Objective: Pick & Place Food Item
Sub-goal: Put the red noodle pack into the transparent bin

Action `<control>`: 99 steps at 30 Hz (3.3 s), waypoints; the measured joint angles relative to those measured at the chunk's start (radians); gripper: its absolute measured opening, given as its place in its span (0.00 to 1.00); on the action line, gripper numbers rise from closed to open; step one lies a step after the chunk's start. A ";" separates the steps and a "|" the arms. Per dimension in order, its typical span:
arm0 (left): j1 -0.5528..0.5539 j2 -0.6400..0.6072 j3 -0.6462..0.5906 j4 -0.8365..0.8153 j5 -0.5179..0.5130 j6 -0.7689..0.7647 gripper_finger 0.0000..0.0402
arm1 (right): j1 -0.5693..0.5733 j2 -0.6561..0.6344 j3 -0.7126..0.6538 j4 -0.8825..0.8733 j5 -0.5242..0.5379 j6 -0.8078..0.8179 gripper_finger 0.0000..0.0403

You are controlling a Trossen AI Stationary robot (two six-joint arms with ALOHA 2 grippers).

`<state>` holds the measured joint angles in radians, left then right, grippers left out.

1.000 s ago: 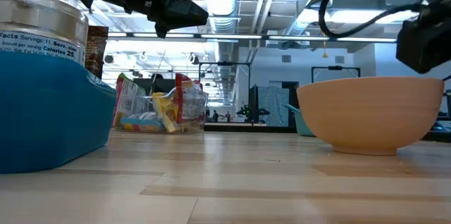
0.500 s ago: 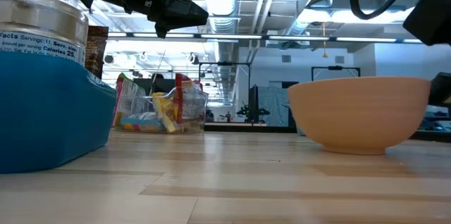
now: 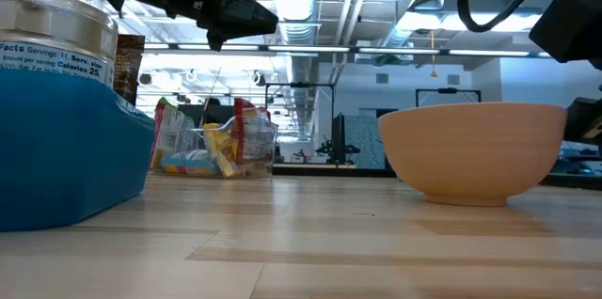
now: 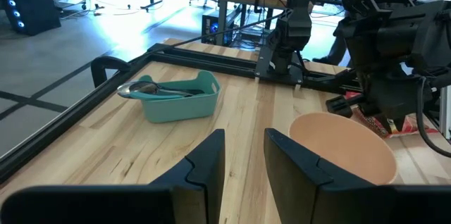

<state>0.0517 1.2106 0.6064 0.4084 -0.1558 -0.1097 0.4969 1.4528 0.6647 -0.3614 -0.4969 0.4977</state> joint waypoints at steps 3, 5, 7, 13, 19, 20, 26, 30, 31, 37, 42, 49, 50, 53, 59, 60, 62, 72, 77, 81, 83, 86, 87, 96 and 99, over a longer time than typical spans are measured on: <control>0.000 0.000 0.000 0.000 0.000 0.000 0.23 | -0.005 0.000 0.000 0.000 0.000 0.039 0.14; 0.000 0.000 0.000 0.000 0.000 0.000 0.23 | -0.009 0.000 0.000 0.000 0.000 0.056 0.14; 0.000 0.000 0.000 0.000 0.000 0.000 0.23 | -0.011 0.000 0.000 0.000 0.000 0.079 0.14; 0.000 0.000 0.000 0.000 0.000 0.000 0.23 | -0.010 0.000 0.000 0.001 -0.003 0.050 0.20; 0.000 0.000 0.000 0.000 0.000 0.000 0.23 | 0.000 0.000 0.000 -0.001 -0.007 -0.027 0.32; 0.000 0.000 0.000 0.000 0.000 0.000 0.23 | 0.003 0.000 0.000 -0.006 -0.007 -0.053 0.34; 0.000 0.000 0.000 0.000 0.000 0.000 0.23 | 0.030 0.000 0.000 -0.083 -0.004 -0.202 0.43; 0.000 0.000 0.000 0.000 0.000 0.000 0.23 | 0.042 0.001 0.000 -0.094 -0.004 -0.207 0.44; 0.000 0.000 0.000 0.000 0.000 0.000 0.23 | 0.049 0.001 0.000 -0.094 -0.003 -0.207 0.44; 0.000 0.000 0.000 0.000 0.000 0.000 0.23 | 0.111 0.001 0.000 -0.094 -0.002 -0.210 0.42; 0.000 0.000 0.000 0.000 0.000 0.000 0.23 | 0.148 0.001 0.000 -0.049 0.050 -0.210 0.40; 0.000 0.000 0.000 0.000 0.000 0.000 0.23 | 0.159 0.002 0.000 0.007 0.057 -0.210 0.38; 0.000 0.000 0.000 0.000 0.000 0.000 0.23 | 0.159 0.007 0.000 0.008 0.057 -0.210 0.38; 0.000 0.000 0.000 0.000 0.000 0.000 0.23 | 0.158 0.011 0.000 0.006 0.080 -0.210 0.37; 0.000 0.000 0.000 0.003 0.000 0.000 0.23 | 0.155 0.059 0.001 0.037 0.081 -0.210 0.36; 0.000 0.000 0.000 0.005 0.000 0.000 0.23 | 0.156 0.071 0.001 0.037 0.080 -0.210 0.35; 0.000 0.000 0.000 0.005 0.000 0.000 0.23 | 0.156 0.095 0.001 0.043 0.076 -0.209 0.35; 0.000 0.000 0.000 0.014 0.000 0.000 0.23 | 0.156 0.128 0.003 0.045 0.072 -0.149 0.34; 0.000 0.000 0.000 0.013 0.000 0.000 0.23 | 0.156 0.128 0.002 0.043 0.077 -0.149 0.28; 0.000 0.000 0.000 0.013 0.000 0.000 0.23 | 0.156 0.129 0.001 0.042 0.078 -0.149 0.20; 0.000 0.000 0.000 0.013 0.000 0.000 0.23 | 0.157 0.129 0.000 0.040 0.076 -0.149 0.16; 0.000 0.000 0.000 0.013 0.000 0.000 0.23 | 0.157 0.130 -0.001 0.039 0.075 -0.149 0.11; 0.000 0.000 0.000 0.013 0.000 0.000 0.23 | 0.157 0.130 -0.001 0.039 0.074 -0.149 0.10; 0.000 0.000 0.000 0.013 0.000 0.000 0.23 | 0.157 0.130 -0.001 0.040 0.073 -0.149 0.02; 0.000 0.000 0.000 0.013 0.000 0.000 0.23 | 0.157 0.130 -0.001 0.040 0.075 -0.149 0.02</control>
<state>0.0517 1.2106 0.6064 0.4210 -0.1555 -0.1100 0.6540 1.5826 0.6640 -0.3214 -0.4220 0.3489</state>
